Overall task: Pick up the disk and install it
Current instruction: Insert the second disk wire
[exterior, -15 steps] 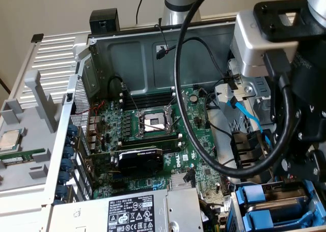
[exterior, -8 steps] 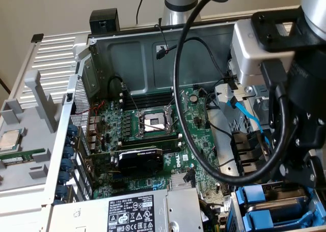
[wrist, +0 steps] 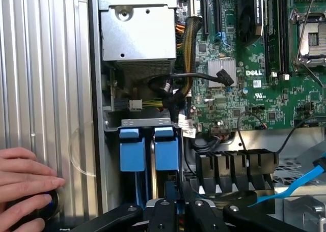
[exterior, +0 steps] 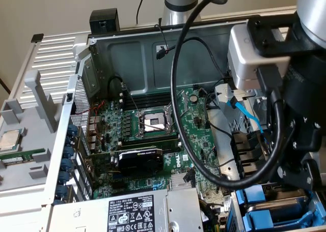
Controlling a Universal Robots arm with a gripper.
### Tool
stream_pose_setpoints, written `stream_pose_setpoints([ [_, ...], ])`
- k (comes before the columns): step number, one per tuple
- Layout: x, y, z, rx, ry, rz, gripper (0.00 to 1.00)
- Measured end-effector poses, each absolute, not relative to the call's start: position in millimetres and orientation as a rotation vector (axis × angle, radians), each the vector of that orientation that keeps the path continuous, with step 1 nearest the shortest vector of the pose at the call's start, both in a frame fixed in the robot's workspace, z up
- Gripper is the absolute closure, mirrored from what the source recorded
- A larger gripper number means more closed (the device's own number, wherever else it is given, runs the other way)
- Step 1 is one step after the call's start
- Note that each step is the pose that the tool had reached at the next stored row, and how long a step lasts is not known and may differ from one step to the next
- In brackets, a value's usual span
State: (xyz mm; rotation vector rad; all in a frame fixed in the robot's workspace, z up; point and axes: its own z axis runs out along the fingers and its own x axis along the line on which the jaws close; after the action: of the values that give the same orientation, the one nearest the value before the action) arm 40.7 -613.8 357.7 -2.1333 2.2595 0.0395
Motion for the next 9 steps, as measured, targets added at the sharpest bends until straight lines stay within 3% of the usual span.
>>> stream_pose_setpoints([
  [9, 40.5, -614.3, 354.8, -2.128, 2.253, 0.028, 0.84],
])
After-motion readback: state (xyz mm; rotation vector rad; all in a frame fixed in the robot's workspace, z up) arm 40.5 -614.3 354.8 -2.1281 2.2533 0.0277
